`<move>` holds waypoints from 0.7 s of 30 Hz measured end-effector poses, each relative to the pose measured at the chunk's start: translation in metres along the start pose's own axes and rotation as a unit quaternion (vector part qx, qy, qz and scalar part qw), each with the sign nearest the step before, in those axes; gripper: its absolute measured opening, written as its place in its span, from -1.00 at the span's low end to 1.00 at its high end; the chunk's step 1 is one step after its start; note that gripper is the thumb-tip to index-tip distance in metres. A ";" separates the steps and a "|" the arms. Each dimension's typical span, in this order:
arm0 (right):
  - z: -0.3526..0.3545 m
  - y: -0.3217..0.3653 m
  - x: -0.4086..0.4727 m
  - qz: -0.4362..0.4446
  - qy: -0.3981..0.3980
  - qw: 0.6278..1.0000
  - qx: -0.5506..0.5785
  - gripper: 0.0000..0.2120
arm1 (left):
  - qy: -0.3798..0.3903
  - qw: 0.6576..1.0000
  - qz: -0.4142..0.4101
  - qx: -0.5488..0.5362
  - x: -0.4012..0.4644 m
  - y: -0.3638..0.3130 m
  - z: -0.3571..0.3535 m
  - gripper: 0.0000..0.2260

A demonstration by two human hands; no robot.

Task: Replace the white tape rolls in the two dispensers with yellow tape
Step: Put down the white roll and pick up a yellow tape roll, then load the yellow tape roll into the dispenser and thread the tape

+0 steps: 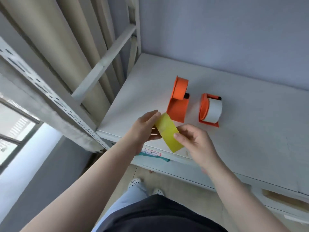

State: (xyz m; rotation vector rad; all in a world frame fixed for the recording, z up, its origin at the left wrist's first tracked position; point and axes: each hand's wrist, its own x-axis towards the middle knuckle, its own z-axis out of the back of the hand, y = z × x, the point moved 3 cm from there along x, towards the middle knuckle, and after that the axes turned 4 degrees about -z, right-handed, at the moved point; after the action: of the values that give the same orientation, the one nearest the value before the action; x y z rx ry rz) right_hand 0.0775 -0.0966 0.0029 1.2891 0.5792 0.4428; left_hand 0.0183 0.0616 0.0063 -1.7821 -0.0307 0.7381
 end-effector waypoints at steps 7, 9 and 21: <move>0.006 0.008 0.007 -0.059 -0.085 0.990 0.093 -0.68 | 0.045 0.996 0.044 -0.056 0.030 -0.016 -0.014 -0.55; 0.004 0.011 0.010 -0.047 -0.089 0.992 0.080 -0.57 | 0.057 0.997 0.041 -0.014 0.033 -0.022 -0.019 -0.53; 0.009 0.026 0.033 -0.040 -0.151 0.979 0.130 -0.78 | 0.097 0.995 0.015 0.033 0.061 -0.045 -0.027 -0.65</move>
State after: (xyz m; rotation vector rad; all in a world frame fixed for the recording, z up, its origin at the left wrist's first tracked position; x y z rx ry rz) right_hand 0.1094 -0.0771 0.0242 1.5431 0.4388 0.1009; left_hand 0.0959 0.0769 0.0215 -1.7872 0.1492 0.5784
